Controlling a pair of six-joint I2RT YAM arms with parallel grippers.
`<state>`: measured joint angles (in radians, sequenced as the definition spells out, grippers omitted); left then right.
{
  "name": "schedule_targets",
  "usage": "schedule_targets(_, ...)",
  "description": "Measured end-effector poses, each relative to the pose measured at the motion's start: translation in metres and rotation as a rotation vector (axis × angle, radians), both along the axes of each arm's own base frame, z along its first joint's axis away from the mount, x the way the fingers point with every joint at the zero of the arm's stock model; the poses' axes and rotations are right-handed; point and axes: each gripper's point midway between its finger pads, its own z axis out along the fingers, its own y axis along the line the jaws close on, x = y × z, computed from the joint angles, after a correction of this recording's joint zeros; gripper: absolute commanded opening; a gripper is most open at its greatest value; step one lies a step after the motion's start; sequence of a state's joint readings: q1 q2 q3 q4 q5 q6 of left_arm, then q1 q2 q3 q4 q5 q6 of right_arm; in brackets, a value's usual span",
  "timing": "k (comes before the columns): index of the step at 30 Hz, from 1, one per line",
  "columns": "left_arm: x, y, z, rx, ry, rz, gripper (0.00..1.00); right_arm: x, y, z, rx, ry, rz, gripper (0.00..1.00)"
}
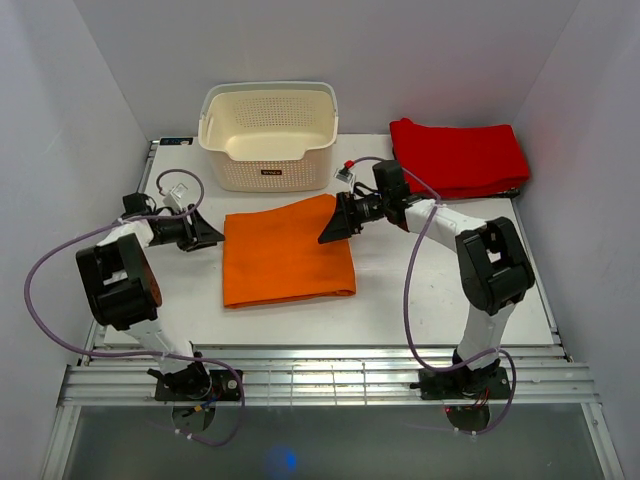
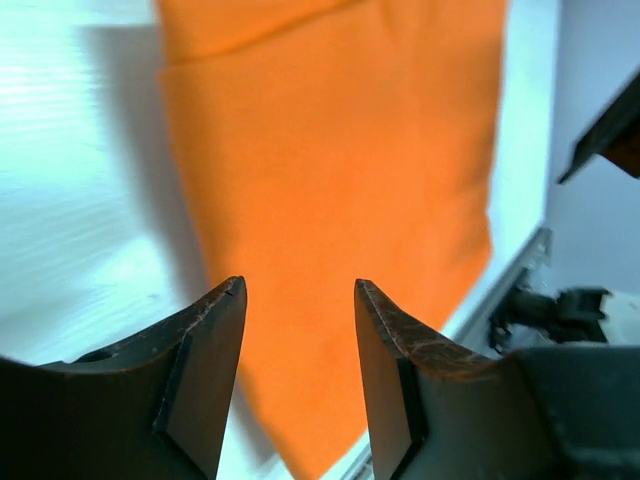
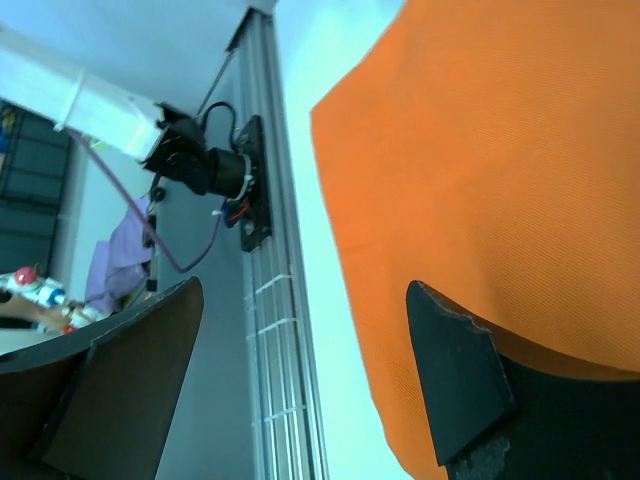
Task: Fold and stack the trousers
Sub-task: Fold the trousers
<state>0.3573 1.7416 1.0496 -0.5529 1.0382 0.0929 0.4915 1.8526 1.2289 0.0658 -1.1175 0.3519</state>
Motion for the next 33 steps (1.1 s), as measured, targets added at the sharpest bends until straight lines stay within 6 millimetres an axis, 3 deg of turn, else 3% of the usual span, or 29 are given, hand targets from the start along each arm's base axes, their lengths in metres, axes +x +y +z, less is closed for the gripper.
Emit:
schedule_targets(5,0.008,0.019,-0.028,0.1,0.059,0.072,0.62,0.033,-0.036,-0.024,-0.102,0.024,-0.166,0.91)
schedule_targets(9,0.009,0.02,-0.055,0.088,0.133,0.072,0.6,0.05,-0.07,-0.055,-0.2,0.076,-0.296,0.92)
schedule_targets(11,0.012,0.017,-0.058,0.057,0.146,0.067,0.59,0.056,-0.08,-0.068,-0.241,0.086,-0.334,0.93)
schedule_targets(17,0.029,0.007,-0.057,0.048,0.098,0.037,0.53,0.056,-0.083,-0.111,-0.331,0.134,-0.331,0.95)
schedule_targets(20,0.032,0.0,-0.055,0.029,0.094,0.031,0.43,0.054,-0.08,-0.115,-0.316,0.164,-0.304,0.96)
schedule_targets(21,0.033,-0.002,-0.054,0.024,0.088,0.028,0.33,0.055,-0.079,-0.115,-0.314,0.161,-0.303,0.97)
schedule_targets(24,0.035,-0.005,-0.051,0.006,0.084,0.027,0.15,0.056,-0.078,-0.115,-0.308,0.163,-0.29,0.97)
schedule_targets(25,0.035,-0.006,-0.049,-0.001,0.082,0.027,0.03,0.055,-0.078,-0.116,-0.306,0.164,-0.285,0.97)
schedule_targets(26,0.036,-0.006,-0.048,-0.006,0.08,0.027,0.0,0.055,-0.077,-0.115,-0.303,0.165,-0.281,0.97)
schedule_targets(29,0.037,-0.008,-0.041,-0.021,0.061,0.02,0.0,0.054,-0.077,-0.115,-0.299,0.162,-0.272,0.97)
schedule_targets(33,0.038,-0.012,-0.013,-0.023,-0.01,-0.001,0.0,0.054,-0.077,-0.115,-0.297,0.153,-0.264,0.98)
